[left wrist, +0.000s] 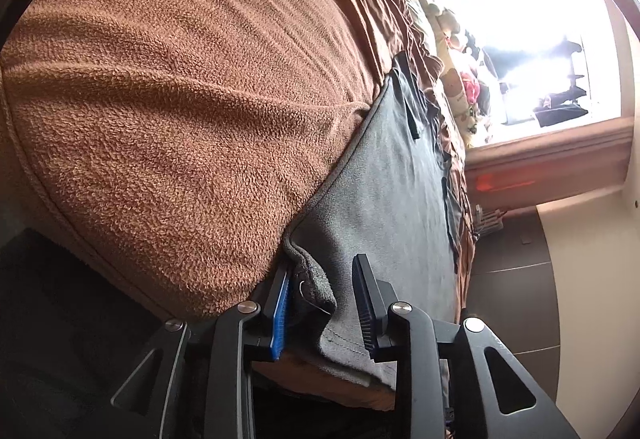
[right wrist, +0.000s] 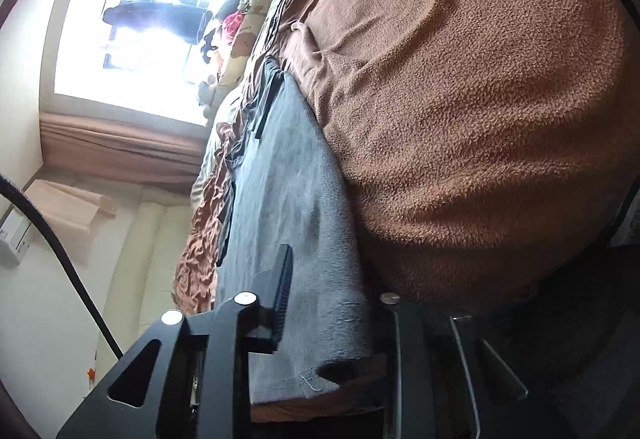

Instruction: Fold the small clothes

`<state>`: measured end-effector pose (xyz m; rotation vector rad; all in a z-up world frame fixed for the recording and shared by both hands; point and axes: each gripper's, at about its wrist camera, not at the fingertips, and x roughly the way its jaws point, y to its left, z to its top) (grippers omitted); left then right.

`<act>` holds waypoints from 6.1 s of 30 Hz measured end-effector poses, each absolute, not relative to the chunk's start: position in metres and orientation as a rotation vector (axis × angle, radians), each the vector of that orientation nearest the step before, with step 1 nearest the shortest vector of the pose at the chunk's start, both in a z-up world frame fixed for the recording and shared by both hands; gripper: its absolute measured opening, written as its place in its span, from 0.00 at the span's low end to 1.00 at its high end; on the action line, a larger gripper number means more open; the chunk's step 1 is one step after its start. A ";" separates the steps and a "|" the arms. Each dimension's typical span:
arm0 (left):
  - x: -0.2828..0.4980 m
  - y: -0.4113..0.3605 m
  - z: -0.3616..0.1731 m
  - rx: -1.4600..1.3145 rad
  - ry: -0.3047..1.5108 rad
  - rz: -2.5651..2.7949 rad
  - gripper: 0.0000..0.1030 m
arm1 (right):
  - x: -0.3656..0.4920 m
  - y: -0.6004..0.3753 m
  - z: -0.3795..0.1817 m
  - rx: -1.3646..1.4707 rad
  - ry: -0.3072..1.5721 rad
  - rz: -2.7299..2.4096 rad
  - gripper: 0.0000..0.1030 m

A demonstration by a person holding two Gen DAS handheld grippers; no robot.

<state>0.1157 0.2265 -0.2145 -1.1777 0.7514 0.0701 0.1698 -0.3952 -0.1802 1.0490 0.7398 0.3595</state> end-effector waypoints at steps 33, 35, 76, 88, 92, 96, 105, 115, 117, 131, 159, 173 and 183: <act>0.051 0.244 -0.128 -1.148 0.514 -0.019 0.05 | 0.109 -0.394 -0.096 0.881 0.582 0.489 0.00; 0.045 0.244 -0.117 -1.143 0.492 -0.029 0.05 | 0.103 -0.396 -0.091 0.877 0.573 0.499 0.00; -0.004 0.241 -0.011 -1.098 0.358 -0.042 0.05 | 0.133 -0.409 -0.071 0.853 0.529 0.564 0.00; 0.090 0.257 -0.020 -1.089 0.443 0.012 0.05 | 0.229 -0.370 -0.058 0.826 0.613 0.528 0.00; 0.118 0.259 -0.022 -1.070 0.471 0.024 0.05 | 0.256 -0.362 -0.058 0.822 0.636 0.517 0.00; 0.145 0.262 -0.025 -1.056 0.502 0.038 0.05 | 0.283 -0.356 -0.058 0.826 0.656 0.509 0.00; 0.208 0.274 -0.040 -1.037 0.568 0.066 0.05 | 0.341 -0.338 -0.069 0.822 0.720 0.473 0.00; 0.275 0.284 -0.071 -1.018 0.668 0.104 0.05 | 0.404 -0.317 -0.075 0.792 0.802 0.424 0.00; 0.287 0.286 -0.077 -1.027 0.684 0.108 0.05 | 0.414 -0.313 -0.077 0.797 0.817 0.410 0.00; 0.368 0.300 -0.132 -0.970 0.852 0.180 0.05 | 0.477 -0.286 -0.092 0.668 0.940 0.316 0.00; 0.362 0.282 -0.115 -0.487 1.004 0.174 0.66 | 0.442 -0.258 -0.051 0.186 0.955 0.281 0.65; 0.423 0.275 -0.104 -0.404 0.985 0.137 0.61 | 0.513 -0.242 -0.064 0.203 0.983 0.329 0.44; 0.482 0.280 -0.139 -0.335 1.071 0.108 0.48 | 0.580 -0.231 -0.088 0.232 1.052 0.357 0.44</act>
